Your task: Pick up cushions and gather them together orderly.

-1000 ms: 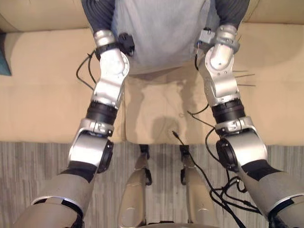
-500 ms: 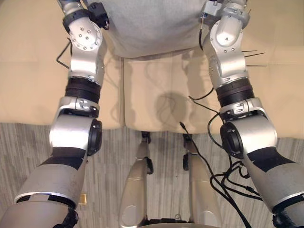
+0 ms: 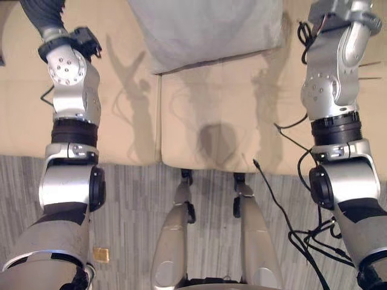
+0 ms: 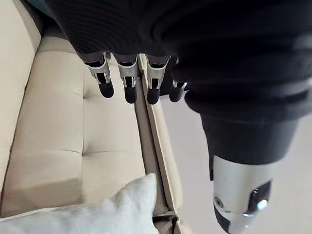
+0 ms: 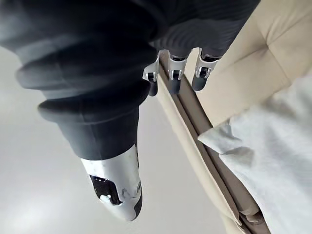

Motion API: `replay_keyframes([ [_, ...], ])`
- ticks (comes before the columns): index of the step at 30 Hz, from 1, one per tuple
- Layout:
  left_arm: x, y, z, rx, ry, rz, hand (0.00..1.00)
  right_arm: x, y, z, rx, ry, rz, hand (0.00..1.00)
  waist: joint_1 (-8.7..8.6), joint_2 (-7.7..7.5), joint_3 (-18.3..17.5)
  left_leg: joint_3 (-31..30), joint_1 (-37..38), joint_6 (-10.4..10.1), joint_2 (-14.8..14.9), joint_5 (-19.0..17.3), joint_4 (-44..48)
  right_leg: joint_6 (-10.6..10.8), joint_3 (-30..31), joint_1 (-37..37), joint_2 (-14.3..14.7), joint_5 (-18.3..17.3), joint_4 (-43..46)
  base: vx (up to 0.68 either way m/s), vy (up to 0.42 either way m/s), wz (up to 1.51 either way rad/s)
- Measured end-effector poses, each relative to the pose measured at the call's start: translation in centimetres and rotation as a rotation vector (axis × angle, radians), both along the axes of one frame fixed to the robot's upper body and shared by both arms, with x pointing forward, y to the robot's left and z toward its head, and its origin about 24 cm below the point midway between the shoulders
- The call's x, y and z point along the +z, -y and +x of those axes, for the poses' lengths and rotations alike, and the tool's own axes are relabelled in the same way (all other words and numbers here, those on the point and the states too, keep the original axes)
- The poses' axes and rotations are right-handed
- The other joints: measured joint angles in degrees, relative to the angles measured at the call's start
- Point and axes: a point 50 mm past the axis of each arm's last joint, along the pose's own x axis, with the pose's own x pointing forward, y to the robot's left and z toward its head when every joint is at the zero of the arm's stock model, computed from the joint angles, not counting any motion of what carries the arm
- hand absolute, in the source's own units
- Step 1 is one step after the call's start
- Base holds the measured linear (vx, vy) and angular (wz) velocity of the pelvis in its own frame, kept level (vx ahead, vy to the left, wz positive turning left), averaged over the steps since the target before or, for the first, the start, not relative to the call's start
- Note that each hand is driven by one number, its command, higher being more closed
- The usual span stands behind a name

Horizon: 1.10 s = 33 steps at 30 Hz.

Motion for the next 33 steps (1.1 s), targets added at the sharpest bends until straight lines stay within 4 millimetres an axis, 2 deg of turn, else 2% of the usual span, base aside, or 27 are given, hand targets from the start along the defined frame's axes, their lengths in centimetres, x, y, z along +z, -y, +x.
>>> replay_keyframes([
  [2,-1.7,0.0,-0.2,-0.020,-0.020,0.010,0.00,-2.0,0.7,0.2,0.002,-0.039,0.004,0.00,-0.11,-0.01,0.00,0.00,0.13,0.01,0.05,0.01,0.00,0.01,-0.02,0.14,0.10,0.01,0.00,-0.02,-0.082,-0.01],
  [3,-4.0,0.4,-0.3,-0.046,-0.051,0.007,0.00,-4.4,1.7,0.1,-0.014,-0.080,0.013,0.00,-0.22,-0.01,0.00,0.00,0.84,0.20,0.10,0.15,0.00,0.01,-0.01,0.91,0.11,0.01,-0.12,-0.01,-0.074,0.00],
  [4,-5.2,0.7,-0.4,-0.063,-0.070,0.006,0.00,-5.6,2.2,0.0,-0.024,-0.101,0.015,0.00,-0.21,-0.01,-0.01,0.00,1.30,0.26,0.11,0.17,0.00,0.01,0.00,1.45,0.10,0.01,-0.25,0.01,-0.089,0.00],
  [5,-8.0,1.5,-0.8,-0.103,-0.114,-0.002,0.00,-8.2,3.2,-0.5,-0.057,-0.147,0.005,0.00,-0.16,-0.06,-0.03,0.01,2.36,0.30,0.12,0.10,0.00,0.04,-0.04,2.69,0.10,-0.02,-0.67,0.02,-0.073,-0.01],
  [6,-11.8,2.4,-1.5,-0.146,-0.186,-0.019,0.00,-11.3,4.0,-1.4,-0.118,-0.208,-0.029,0.00,-0.13,-0.21,-0.11,0.07,3.58,0.17,0.25,-0.56,0.00,0.05,-0.07,4.27,0.20,-0.03,-1.51,0.02,-0.070,-0.01],
  [7,-13.4,2.7,-1.9,-0.161,-0.220,-0.031,0.00,-12.5,4.2,-1.8,-0.140,-0.234,-0.043,0.00,-0.19,-0.23,-0.12,0.12,4.02,0.09,0.31,-0.82,0.00,0.07,-0.09,4.86,0.24,-0.05,-1.72,0.03,-0.067,-0.03],
  [8,-16.7,3.4,-2.8,-0.188,-0.299,-0.054,0.00,-15.1,4.4,-2.6,-0.184,-0.294,-0.076,0.00,-0.28,-0.30,-0.16,0.25,4.88,0.28,0.42,-1.52,0.00,0.08,-0.11,6.00,0.33,-0.06,-2.52,0.03,-0.066,-0.08],
  [9,-20.6,4.5,-4.3,-0.227,-0.403,-0.070,0.00,-18.2,4.5,-3.6,-0.229,-0.383,-0.126,0.00,-0.31,-0.42,-0.22,0.61,5.99,0.54,0.54,-2.04,0.00,0.11,0.00,7.38,0.44,-0.07,-3.43,0.03,-0.065,-0.08],
  [10,-22.0,5.0,-4.9,-0.245,-0.446,-0.068,0.00,-19.4,4.4,-4.0,-0.249,-0.421,-0.153,0.00,-0.28,-0.47,-0.25,0.68,6.42,0.58,0.56,-2.19,0.00,0.12,0.04,7.98,0.48,-0.08,-3.78,0.04,-0.066,-0.09],
  [11,-25.1,6.1,-6.4,-0.290,-0.548,-0.044,0.00,-22.2,4.3,-4.9,-0.292,-0.514,-0.220,0.00,-0.42,-0.54,-0.30,0.82,7.68,0.99,0.65,-2.63,0.00,0.08,0.12,9.51,0.59,-0.10,-4.52,0.05,-0.066,-0.04],
  [12,-26.9,6.8,-7.5,-0.326,-0.612,-0.023,0.00,-24.1,4.2,-5.6,-0.312,-0.585,-0.263,0.00,-0.54,-0.66,-0.52,0.84,8.50,1.09,0.70,-2.70,0.00,0.08,0.12,10.61,0.66,-0.11,-5.00,0.07,-0.083,-0.06],
  [13,-29.5,7.0,-9.5,-0.356,-0.713,0.020,0.00,-27.5,4.1,-7.0,-0.328,-0.709,-0.332,0.00,-0.75,-1.14,-1.48,0.86,9.90,0.65,0.79,-3.32,0.00,-0.14,0.19,12.24,0.84,-0.32,-5.90,0.06,-0.070,-0.04],
  [14,-30.5,6.9,-10.3,-0.361,-0.755,0.038,0.00,-28.9,4.0,-7.5,-0.332,-0.765,-0.364,0.00,-1.00,-1.43,-2.15,0.87,10.41,0.65,0.79,-3.39,0.00,-0.15,0.18,12.99,0.92,-0.32,-6.44,0.08,-0.069,-0.02],
  [15,-32.5,6.6,-12.0,-0.361,-0.845,0.054,0.00,-31.8,4.1,-8.7,-0.329,-0.883,-0.423,0.00,-1.43,-1.73,-3.81,0.81,11.58,0.75,0.76,-3.49,0.00,-0.06,-0.07,14.74,0.98,-0.26,-7.36,0.10,-0.064,0.04],
  [16,-34.8,6.1,-13.9,-0.358,-0.962,0.080,0.00,-35.5,4.6,-10.7,-0.324,-1.046,-0.491,0.00,-1.58,-2.08,-6.11,0.72,13.76,0.72,0.73,-4.15,0.00,0.14,-0.18,17.51,1.03,-0.32,-8.50,0.12,-0.062,0.05],
  [17,-35.7,5.9,-14.7,-0.353,-1.008,0.089,0.00,-37.0,4.9,-11.6,-0.320,-1.114,-0.521,0.00,-1.63,-2.22,-7.02,0.73,14.81,0.67,0.71,-4.40,0.00,0.21,-0.18,18.82,1.02,-0.33,-9.13,0.15,-0.055,0.02],
  [19,-38.9,4.5,-18.5,-0.326,-1.186,0.102,0.00,-42.1,6.1,-16.1,-0.293,-1.379,-0.624,0.00,-2.17,-2.74,-11.39,0.76,18.83,0.53,0.52,-6.29,0.00,0.35,-0.35,23.61,1.06,-0.99,-11.30,0.16,-0.045,-0.04],
  [20,-39.4,4.2,-19.2,-0.320,-1.220,0.106,0.00,-43.0,6.3,-16.9,-0.281,-1.428,-0.642,0.00,-2.42,-2.85,-12.15,0.76,19.56,0.58,0.42,-6.48,-0.01,0.62,-0.35,24.46,1.05,-1.24,-11.62,0.15,-0.025,-0.03],
  [22,-41.3,2.8,-22.1,-0.286,-1.353,0.119,0.00,-45.6,7.5,-20.5,-0.260,-1.606,-0.666,0.00,-3.21,-3.02,-14.76,0.83,22.62,0.75,0.02,-7.57,-0.01,0.61,-0.08,27.69,0.76,-1.71,-12.54,0.10,0.001,-0.05],
  [25,-42.1,1.5,-23.9,-0.270,-1.436,0.142,0.00,-47.3,8.5,-23.4,-0.231,-1.749,-0.661,0.00,-3.40,-3.60,-16.12,1.63,25.67,0.78,-0.05,-8.51,-0.02,0.64,0.55,30.71,0.67,-1.72,-13.51,0.06,0.011,-0.10],
  [29,-42.6,0.9,-25.5,-0.280,-1.498,0.145,0.00,-48.1,8.7,-24.5,-0.201,-1.815,-0.655,0.00,-3.29,-4.64,-17.17,4.40,28.13,0.88,0.05,-9.03,-0.01,0.68,3.40,31.67,0.92,-1.61,-13.88,-0.01,0.005,-0.32],
  [32,-42.7,0.9,-25.8,-0.293,-1.514,0.152,0.00,-47.9,8.4,-23.2,-0.192,-1.782,-0.657,0.00,-2.87,-5.79,-17.00,7.96,27.86,1.20,0.03,-9.29,0.66,1.78,6.99,30.04,1.12,0.15,-14.37,-0.03,0.009,-0.60],
  [33,-42.4,0.7,-25.3,-0.291,-1.501,0.165,0.00,-47.7,7.9,-22.3,-0.181,-1.759,-0.662,0.00,-3.18,-6.59,-17.09,8.98,24.59,1.96,0.04,-10.54,4.62,3.13,7.82,28.58,0.70,1.70,-14.45,-0.07,0.021,-0.45],
])
